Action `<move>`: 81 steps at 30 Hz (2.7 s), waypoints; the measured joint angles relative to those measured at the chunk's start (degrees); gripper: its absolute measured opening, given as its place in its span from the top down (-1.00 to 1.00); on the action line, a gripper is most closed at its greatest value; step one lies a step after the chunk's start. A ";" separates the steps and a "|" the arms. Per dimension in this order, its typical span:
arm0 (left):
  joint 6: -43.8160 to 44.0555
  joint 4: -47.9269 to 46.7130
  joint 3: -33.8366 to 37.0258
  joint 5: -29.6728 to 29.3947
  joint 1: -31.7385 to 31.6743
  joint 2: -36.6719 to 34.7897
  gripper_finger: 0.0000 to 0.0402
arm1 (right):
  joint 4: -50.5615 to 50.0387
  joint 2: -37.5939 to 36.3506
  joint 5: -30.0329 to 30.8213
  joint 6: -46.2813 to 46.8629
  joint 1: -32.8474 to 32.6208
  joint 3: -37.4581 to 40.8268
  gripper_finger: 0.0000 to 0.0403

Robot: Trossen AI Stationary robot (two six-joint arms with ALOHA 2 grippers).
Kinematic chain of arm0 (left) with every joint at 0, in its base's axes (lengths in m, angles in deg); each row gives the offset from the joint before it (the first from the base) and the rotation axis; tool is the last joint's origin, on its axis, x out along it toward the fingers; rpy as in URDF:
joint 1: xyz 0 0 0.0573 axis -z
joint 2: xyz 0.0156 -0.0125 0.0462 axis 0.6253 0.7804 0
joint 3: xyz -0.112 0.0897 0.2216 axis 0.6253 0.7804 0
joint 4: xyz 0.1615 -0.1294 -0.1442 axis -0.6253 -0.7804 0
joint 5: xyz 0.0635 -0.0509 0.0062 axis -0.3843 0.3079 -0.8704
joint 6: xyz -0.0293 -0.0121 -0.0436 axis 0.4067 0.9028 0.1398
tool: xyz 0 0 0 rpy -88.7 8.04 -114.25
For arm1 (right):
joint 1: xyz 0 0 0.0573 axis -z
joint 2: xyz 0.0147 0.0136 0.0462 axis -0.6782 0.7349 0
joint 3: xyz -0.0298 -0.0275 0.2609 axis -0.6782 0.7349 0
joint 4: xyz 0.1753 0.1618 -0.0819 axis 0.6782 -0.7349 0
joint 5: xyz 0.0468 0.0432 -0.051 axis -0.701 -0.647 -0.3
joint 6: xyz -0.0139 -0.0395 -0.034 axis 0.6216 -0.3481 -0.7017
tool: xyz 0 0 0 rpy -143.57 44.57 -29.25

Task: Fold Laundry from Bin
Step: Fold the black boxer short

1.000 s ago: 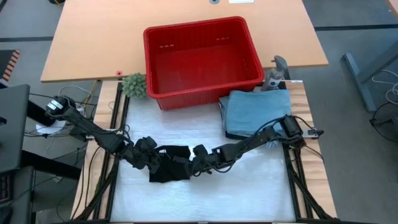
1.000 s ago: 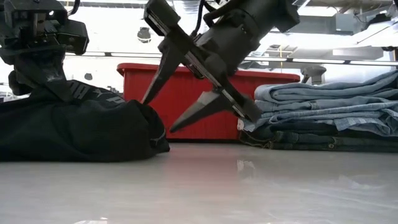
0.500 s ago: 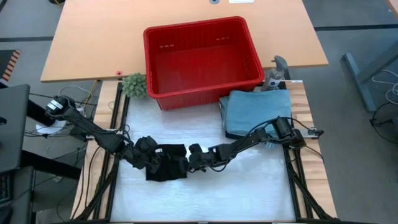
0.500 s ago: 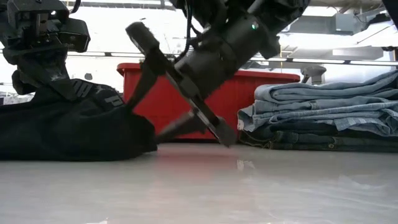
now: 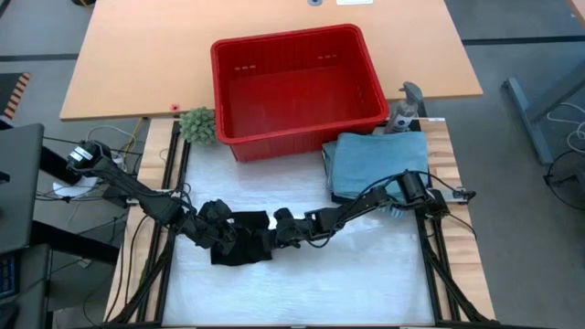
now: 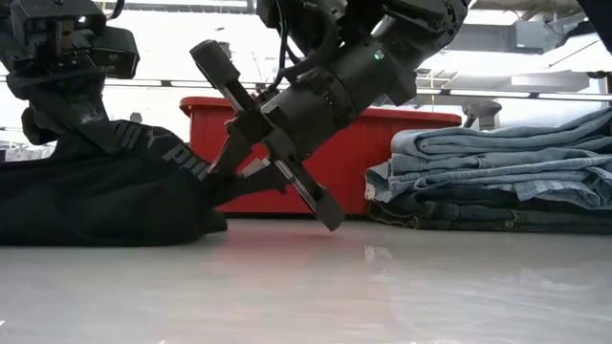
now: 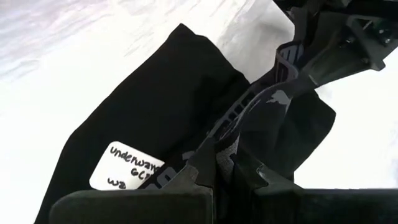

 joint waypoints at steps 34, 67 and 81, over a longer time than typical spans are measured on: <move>10.50 3.80 6.78 8.46 -2.43 3.35 -0.28 | -7.56 -0.09 -3.88 -8.22 0.35 -4.37 0.84; 12.99 9.51 4.09 26.10 -4.88 10.70 0.99 | -7.36 -0.09 -4.69 -9.74 0.37 -4.35 0.83; 10.84 1.29 -3.79 25.57 -4.85 10.69 0.99 | -8.52 -0.13 -7.54 -16.53 0.60 -9.47 0.83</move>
